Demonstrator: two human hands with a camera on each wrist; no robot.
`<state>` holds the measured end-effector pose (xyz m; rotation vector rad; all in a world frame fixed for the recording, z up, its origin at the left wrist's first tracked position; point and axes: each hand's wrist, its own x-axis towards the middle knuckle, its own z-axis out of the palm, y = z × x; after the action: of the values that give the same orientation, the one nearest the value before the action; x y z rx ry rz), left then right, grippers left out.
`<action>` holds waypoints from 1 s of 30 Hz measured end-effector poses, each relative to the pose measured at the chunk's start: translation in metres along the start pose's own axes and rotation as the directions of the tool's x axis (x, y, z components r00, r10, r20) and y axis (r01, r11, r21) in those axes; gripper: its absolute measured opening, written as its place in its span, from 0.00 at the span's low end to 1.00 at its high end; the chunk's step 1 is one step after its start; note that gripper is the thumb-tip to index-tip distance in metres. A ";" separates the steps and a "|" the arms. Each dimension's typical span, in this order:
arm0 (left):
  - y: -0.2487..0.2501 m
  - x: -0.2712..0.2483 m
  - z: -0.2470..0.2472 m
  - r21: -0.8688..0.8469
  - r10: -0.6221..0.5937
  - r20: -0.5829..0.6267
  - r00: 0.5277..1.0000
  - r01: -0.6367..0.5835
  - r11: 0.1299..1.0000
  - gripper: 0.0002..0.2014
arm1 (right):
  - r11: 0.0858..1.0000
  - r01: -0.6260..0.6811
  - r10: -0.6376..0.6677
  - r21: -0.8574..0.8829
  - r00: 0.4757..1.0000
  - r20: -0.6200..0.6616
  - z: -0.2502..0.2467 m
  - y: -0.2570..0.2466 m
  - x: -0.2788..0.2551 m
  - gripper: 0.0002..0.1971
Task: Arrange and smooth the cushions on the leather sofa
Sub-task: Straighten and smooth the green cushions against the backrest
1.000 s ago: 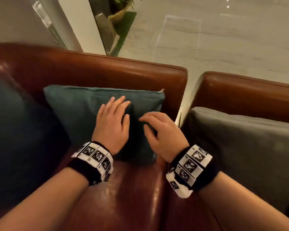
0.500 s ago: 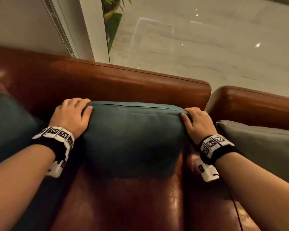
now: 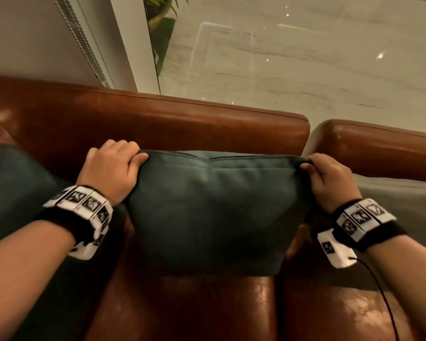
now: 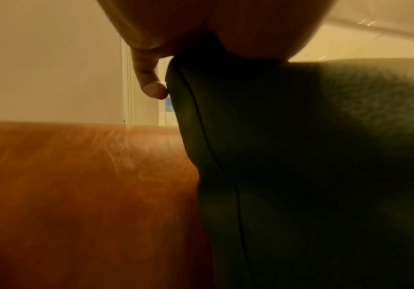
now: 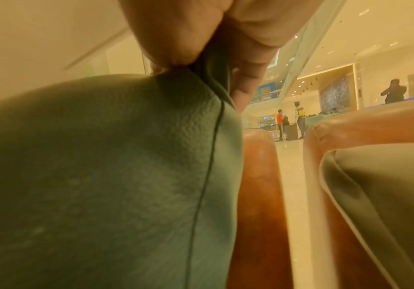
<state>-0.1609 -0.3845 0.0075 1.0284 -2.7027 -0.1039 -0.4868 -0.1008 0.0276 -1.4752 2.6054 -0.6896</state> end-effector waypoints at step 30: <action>0.027 0.048 0.045 0.079 0.066 0.234 0.970 -0.087 0.993 0.26 | 0.956 0.029 0.016 -0.293 0.989 0.150 0.079 -0.031 0.050 0.30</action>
<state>-0.2239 -0.3972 -0.0223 0.9898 -2.9790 -0.0964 -0.4674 -0.1837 -0.0228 -1.5387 2.6731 -0.1827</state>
